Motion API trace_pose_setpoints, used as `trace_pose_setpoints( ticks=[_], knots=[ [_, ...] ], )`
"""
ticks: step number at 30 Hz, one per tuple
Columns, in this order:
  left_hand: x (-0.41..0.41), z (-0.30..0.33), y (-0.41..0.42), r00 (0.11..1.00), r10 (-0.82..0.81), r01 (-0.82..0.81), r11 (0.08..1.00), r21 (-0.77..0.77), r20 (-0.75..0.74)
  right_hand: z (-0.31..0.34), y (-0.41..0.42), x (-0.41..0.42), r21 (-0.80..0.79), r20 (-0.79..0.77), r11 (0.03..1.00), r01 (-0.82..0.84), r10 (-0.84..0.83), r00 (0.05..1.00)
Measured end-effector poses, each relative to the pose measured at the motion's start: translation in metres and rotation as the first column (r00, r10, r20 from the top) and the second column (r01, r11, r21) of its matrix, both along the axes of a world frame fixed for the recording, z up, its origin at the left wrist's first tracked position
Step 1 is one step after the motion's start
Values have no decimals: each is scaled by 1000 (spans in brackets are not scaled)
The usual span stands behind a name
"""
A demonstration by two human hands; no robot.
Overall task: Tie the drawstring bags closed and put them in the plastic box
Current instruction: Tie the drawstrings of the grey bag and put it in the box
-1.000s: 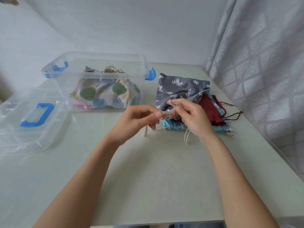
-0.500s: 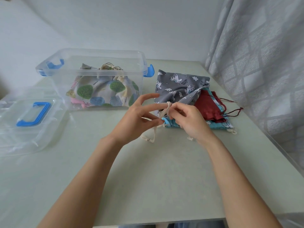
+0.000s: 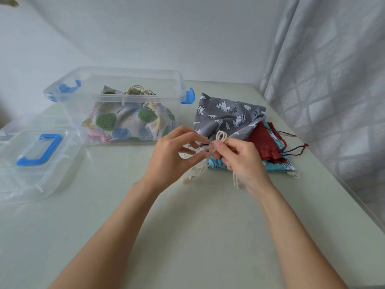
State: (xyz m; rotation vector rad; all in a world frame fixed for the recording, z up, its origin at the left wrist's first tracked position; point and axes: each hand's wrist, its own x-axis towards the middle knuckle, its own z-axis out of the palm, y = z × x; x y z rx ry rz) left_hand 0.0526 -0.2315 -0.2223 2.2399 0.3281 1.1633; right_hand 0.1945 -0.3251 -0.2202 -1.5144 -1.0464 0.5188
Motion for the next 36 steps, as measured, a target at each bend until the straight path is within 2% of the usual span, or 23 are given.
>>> trace_pose_setpoints(
  ticks=[3, 6, 9, 12, 14, 17, 22, 28, 33, 36],
  knots=[
    [-1, -3, 1, 998, 22, -20, 999, 49, -50, 0, 0, -1, -8, -2, 1000, -7, 7, 1000],
    [0, -2, 3, 997, 78, -77, 995, 61, -20, 0, 0, 0, -14, -8, 1000, -13, 13, 1000],
    [1, 0, 0, 998, 60, -54, 989, -140, 37, 1, 1, -1, -4, -9, 1000, -28, 28, 1000],
    [3, 1, -3, 998, 2, 23, 933, -359, 68, 2, 1, -2, 37, -32, 999, -16, 18, 999],
    [4, 0, -4, 998, -51, 63, 913, -404, 40, 3, 0, -3, 45, -52, 999, -4, 7, 999],
    [6, -4, -4, 994, -80, 54, 948, -315, -69, 9, -4, -4, 60, -54, 998, -29, 33, 998],
    [7, 3, -8, 997, -77, 80, 955, -286, 21, 17, -9, -10, 58, -101, 981, -184, 189, 977],
    [6, 3, -3, 997, -73, 74, 994, -82, 14, 25, -21, -7, 39, -70, 959, -281, 283, 957],
    [6, 2, 1, 1000, -2, 2, 1000, 15, -9, 30, -26, 0, 87, -4, 952, -292, 294, 956],
    [6, 4, 1, 999, 12, -10, 999, 51, -36, 28, -25, 4, 116, 95, 965, -236, 225, 970]
  ],
)
